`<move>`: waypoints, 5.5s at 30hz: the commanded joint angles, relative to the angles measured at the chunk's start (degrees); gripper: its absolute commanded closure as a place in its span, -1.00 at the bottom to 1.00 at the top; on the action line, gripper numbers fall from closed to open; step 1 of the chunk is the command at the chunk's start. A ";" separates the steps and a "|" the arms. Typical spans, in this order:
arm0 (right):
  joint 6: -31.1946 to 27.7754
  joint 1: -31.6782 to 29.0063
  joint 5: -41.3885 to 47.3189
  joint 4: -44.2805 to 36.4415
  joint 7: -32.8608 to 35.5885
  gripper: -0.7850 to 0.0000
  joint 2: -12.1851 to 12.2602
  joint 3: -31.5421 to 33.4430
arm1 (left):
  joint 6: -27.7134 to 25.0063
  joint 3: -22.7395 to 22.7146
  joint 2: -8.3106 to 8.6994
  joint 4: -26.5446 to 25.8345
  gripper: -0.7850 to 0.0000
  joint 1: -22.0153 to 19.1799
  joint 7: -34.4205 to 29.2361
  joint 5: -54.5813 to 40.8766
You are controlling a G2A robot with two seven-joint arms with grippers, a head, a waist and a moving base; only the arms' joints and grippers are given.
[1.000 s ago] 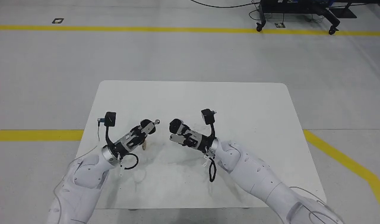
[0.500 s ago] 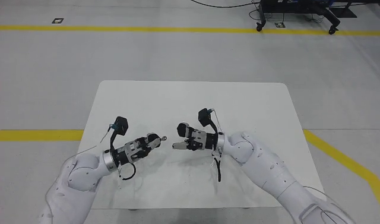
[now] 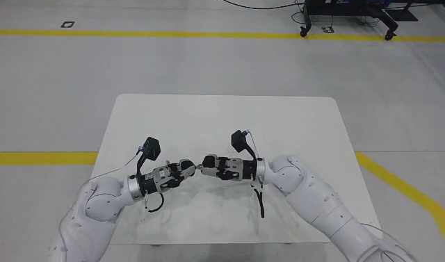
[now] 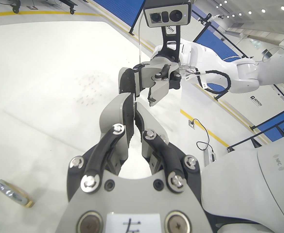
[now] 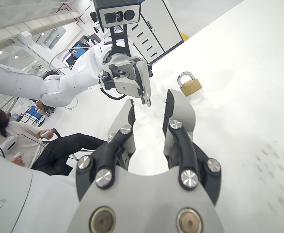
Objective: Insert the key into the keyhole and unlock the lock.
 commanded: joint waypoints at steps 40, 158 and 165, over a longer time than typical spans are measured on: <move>-4.50 -2.57 2.35 2.10 -5.22 1.00 2.79 10.73 | 3.00 -4.16 1.78 0.16 -1.00 1.12 10.76 -0.14; -4.50 -2.57 2.35 2.10 -5.22 1.00 2.79 10.73 | 7.37 -2.66 2.05 -7.18 1.00 -2.28 3.85 25.57; -5.19 -3.19 3.90 0.31 -6.73 1.00 2.56 10.19 | 12.17 1.08 1.28 -1.34 1.00 -4.97 3.28 10.08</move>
